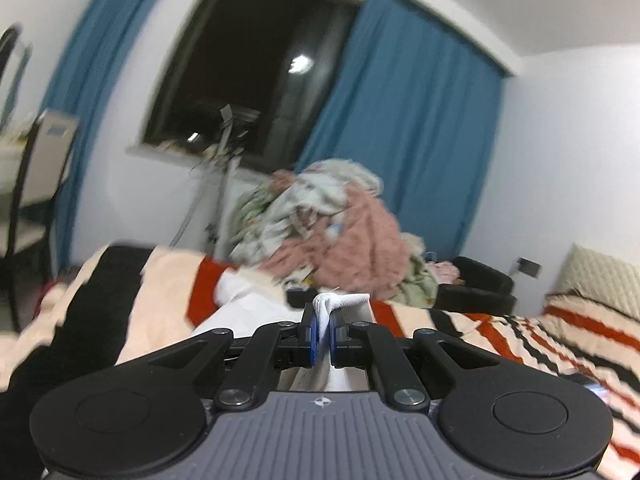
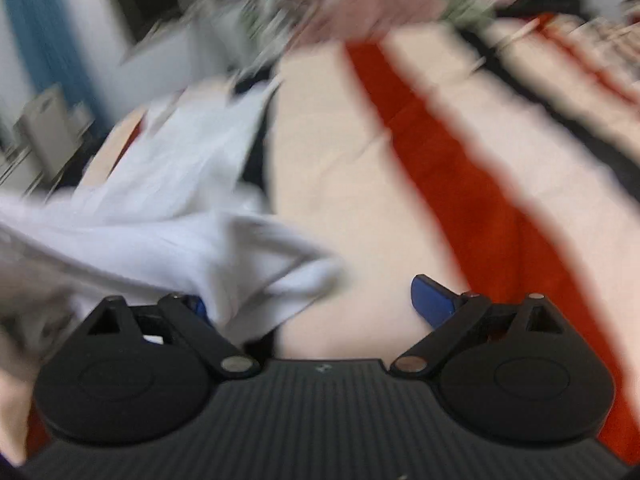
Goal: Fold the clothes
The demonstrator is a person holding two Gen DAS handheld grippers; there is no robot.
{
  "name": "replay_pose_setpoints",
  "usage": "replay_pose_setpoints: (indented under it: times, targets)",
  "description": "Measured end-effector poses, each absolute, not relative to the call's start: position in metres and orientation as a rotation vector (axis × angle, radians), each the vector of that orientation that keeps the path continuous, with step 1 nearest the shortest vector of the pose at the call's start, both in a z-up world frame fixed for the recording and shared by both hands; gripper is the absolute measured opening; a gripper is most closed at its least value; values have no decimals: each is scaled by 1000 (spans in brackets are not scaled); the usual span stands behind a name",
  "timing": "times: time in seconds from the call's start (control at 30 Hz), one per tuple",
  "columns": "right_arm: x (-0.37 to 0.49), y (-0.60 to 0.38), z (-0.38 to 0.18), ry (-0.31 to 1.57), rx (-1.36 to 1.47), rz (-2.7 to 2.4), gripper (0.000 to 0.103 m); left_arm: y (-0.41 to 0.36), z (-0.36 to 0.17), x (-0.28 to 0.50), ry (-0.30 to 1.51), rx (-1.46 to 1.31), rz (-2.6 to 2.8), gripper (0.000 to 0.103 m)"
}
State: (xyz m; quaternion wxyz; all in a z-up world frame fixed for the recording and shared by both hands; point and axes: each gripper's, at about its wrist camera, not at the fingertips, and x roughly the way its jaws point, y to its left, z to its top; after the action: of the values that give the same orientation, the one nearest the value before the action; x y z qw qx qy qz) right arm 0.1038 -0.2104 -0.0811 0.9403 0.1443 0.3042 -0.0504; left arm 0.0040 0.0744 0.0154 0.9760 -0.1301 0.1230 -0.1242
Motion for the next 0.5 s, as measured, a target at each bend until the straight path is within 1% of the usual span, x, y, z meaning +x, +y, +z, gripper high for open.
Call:
replay_pose_setpoints:
  times: [0.07, 0.17, 0.23, 0.3, 0.33, 0.37, 0.4, 0.43, 0.47, 0.5]
  targets:
    - [82, -215, -54, 426, 266, -175, 95, 82, 10, 10, 311, -303, -229, 6]
    - [54, -213, -18, 189, 232, -171, 96, 84, -4, 21, 455, -310, -213, 8]
    - [43, -206, -5, 110, 189, -140, 96, 84, -16, 27, 559, -312, -217, 12]
    - [37, -195, 0, 79, 132, -111, 96, 83, -26, 30, 637, -324, -213, 16]
    - [35, -190, 2, 67, 105, -98, 96, 84, -29, 34, 660, -322, -221, 23]
    - [33, -185, 2, 63, 82, -88, 96, 83, -31, 35, 672, -314, -231, 35]
    - [30, -181, 2, 59, 60, -77, 96, 80, -30, 35, 670, -298, -237, 41]
    - [28, -177, 1, 57, 40, -67, 96, 76, -30, 34, 661, -273, -247, 54]
    - [25, -175, 2, 52, 23, -59, 96, 72, -30, 32, 651, -249, -257, 58]
    - [21, -176, 5, 45, 15, -53, 96, 66, -29, 32, 635, -227, -263, 59]
